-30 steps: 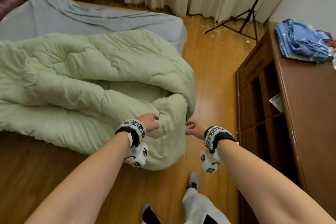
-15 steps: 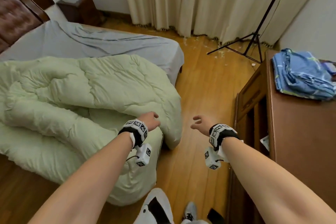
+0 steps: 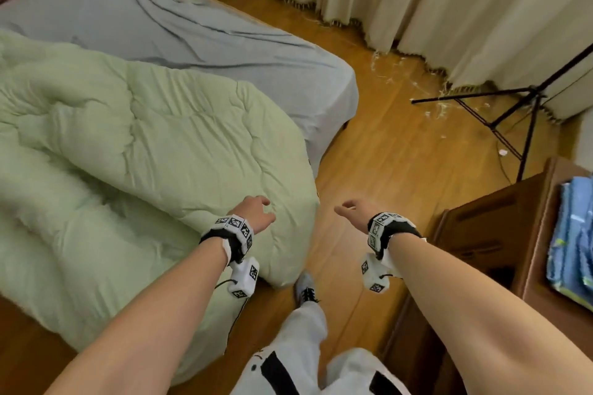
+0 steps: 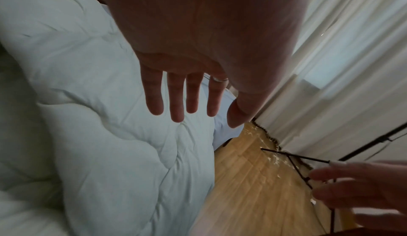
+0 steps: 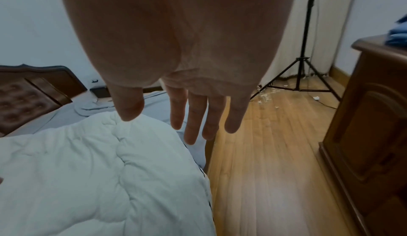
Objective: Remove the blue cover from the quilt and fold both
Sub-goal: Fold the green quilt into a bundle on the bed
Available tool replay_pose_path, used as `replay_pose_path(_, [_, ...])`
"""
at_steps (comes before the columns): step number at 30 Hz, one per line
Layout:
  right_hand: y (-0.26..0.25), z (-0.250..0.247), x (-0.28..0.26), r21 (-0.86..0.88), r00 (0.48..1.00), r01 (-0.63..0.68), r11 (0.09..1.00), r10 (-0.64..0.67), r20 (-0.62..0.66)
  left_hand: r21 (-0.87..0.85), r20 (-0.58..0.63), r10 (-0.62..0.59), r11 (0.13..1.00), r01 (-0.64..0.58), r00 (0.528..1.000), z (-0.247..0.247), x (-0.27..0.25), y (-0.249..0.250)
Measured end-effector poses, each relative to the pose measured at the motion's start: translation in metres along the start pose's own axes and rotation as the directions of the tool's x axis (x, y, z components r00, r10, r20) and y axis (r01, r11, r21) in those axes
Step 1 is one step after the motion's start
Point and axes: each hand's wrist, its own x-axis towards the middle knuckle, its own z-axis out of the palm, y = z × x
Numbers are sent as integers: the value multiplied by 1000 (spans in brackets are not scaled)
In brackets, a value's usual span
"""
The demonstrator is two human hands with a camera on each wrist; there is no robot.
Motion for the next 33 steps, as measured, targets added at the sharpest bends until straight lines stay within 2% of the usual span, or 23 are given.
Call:
replay_pose_path(4, [-27,-11,77,-46,995,27,999,-23,99,-20,-1,-69,997,69,998,-12,55,25])
replay_pose_path(9, [-53,2,170,-49,979,-9,999,18,204,-75,-17,-194,979,192,981,-5,124,21])
replay_pose_path(12, [-56,19,241,-4,974,-73,997,72,216,-114,-13,-272,956,269,962,19,174,12])
replay_pose_path(14, [-54,35,293,6,973,-62,998,59,224,-131,17,-315,940,314,949,43,212,7])
replay_pose_path(17, [-44,59,365,77,966,-102,992,80,245,-99,65,-372,921,377,926,81,265,11])
replay_pose_path(19, [-38,68,406,131,964,-136,982,101,244,-123,64,-410,902,415,910,99,297,15])
replay_pose_path(21, [-34,78,435,109,958,-130,986,97,269,-163,74,-432,884,438,899,109,318,14])
replay_pose_path(24, [-42,84,446,87,927,-58,995,21,375,-271,131,-460,835,478,878,110,320,8])
replay_pose_path(26, [-60,71,441,58,902,58,997,-77,425,-333,186,-473,794,508,861,94,310,16])
replay_pose_path(29, [-95,27,414,-21,835,232,972,-188,517,-390,236,-469,757,525,851,59,291,40])
replay_pose_path(31, [-113,-1,397,-25,792,299,954,-233,565,-432,264,-450,736,521,853,34,282,60])
replay_pose_path(33, [-145,-43,380,3,758,369,930,-303,578,-421,255,-433,756,502,865,1,273,89])
